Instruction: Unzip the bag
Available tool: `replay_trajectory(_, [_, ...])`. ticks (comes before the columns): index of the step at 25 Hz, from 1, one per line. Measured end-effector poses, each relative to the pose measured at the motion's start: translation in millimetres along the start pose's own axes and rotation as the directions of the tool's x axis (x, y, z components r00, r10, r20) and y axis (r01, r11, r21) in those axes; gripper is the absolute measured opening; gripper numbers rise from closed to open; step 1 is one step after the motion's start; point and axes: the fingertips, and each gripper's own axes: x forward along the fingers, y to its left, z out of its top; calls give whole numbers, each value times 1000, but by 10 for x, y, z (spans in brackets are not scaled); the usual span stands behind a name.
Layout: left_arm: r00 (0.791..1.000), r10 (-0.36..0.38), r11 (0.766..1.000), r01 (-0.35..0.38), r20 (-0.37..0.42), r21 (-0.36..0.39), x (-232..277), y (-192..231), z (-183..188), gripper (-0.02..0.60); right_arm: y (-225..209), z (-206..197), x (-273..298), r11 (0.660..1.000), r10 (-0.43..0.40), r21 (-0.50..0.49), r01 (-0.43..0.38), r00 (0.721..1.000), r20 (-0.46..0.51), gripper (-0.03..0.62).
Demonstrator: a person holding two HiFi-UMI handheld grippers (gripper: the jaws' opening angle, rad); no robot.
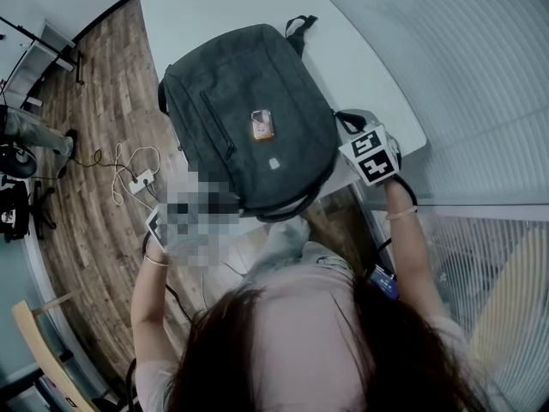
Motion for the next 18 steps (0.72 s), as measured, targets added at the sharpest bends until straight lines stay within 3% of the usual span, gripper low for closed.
replay_trajectory(18, [997,-69,997,69,-31,-19,5,-7,9,54,-86,138,165,993,101,-58,-102,995,-19,14])
